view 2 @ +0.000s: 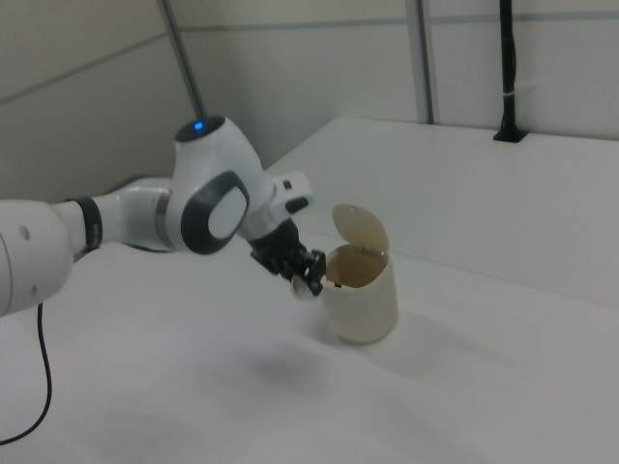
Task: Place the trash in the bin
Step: 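Lift the paper ball and carry it over the cream bin's opening, then open the gripper to drop the paper ball into the bin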
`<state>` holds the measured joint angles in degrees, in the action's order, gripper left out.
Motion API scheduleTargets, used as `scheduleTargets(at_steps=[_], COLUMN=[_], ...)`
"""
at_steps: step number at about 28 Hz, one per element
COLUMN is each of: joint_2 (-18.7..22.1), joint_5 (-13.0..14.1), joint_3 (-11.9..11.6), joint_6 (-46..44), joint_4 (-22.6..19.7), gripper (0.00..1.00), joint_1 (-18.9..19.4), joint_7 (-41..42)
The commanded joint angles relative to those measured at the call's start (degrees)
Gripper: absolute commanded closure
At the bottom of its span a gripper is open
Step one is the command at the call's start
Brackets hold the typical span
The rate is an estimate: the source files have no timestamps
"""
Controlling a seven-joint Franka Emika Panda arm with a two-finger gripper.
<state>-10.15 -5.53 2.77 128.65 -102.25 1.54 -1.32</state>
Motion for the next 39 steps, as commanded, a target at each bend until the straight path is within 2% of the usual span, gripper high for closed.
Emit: scheduleTargets(at_steps=[1, 2, 5, 7, 12, 13, 14, 15, 17, 23, 26, 30, 39], joint_2=[-1.01, -1.19, -1.72, -3.21, -6.55, -6.9, -7.43, -7.61, -7.78, -7.52, -6.64, -4.01, 4.86], joint_5=[1.74, 2.97, 4.38, 4.47, 4.56, 4.47, 4.47, 4.47, 4.47, 4.39, 4.38, 4.38, 4.38], joint_3=[-0.48, -0.48, -0.48, -0.48, -0.48, -0.48, -0.48, -0.48, -0.48, -0.39, -0.48, -0.39, -0.83], joint_6=[-1.04, 1.57, 7.29, 9.94, 16.18, 16.97, 17.76, 17.86, 17.77, 16.72, 12.6, 6.89, -13.76], joint_4=[3.9, 3.9, 3.46, 3.55, 3.9, 3.9, 3.9, 3.9, 3.9, 3.9, 3.9, 3.9, 3.9], gripper=[0.79, 0.79, 0.76, 0.75, 0.61, 0.54, 0.21, 0.09, 0.01, 0.0, 0.0, 0.0, 0.0], joint_1=[-0.48, -0.4, -0.4, -0.4, -0.4, -0.4, -0.31, -0.39, -0.4, 0.04, 0.04, -0.04, -0.31], joint_7=[0.35, 0.88, 0.62, 0.36, 0.71, 0.53, 0.36, 0.18, 0.09, 0.27, 0.27, 0.18, -1.84])
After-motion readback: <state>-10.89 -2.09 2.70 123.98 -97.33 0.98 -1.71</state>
